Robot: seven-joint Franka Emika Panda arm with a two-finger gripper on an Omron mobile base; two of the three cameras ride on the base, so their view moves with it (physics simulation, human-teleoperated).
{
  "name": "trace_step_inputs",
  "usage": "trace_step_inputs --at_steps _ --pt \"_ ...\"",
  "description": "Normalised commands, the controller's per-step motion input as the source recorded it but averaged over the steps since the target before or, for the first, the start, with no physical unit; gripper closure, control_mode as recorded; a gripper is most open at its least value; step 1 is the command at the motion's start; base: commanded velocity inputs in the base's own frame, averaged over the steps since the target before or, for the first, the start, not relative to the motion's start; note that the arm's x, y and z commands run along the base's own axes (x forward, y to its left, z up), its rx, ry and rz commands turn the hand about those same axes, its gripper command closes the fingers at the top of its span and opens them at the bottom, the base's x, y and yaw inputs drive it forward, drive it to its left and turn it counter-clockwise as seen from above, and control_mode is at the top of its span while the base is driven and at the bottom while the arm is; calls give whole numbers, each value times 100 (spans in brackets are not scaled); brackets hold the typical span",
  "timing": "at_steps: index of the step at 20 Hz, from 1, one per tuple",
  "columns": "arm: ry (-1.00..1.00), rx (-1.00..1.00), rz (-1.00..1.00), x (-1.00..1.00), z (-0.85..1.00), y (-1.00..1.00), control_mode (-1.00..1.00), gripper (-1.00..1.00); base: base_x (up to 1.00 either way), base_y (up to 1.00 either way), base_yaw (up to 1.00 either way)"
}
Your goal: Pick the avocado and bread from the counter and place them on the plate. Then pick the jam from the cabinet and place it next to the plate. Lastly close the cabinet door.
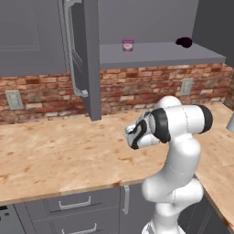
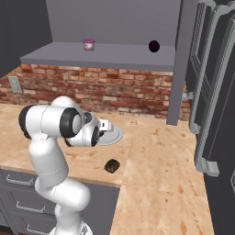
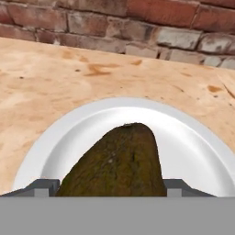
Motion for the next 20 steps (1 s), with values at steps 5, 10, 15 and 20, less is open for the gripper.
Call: trace_step_inputs --at_steps 5,10,15,20 --pt "0 -1 0 15 -29 0 -100 100 0 0 0" --pt "0 -2 0 9 -29 1 -100 100 0 0 0" --pt "0 -3 0 2 -28 3 -100 100 0 0 0" --pt "-7 -1 0 0 -12 1 -100 -100 0 0 0"
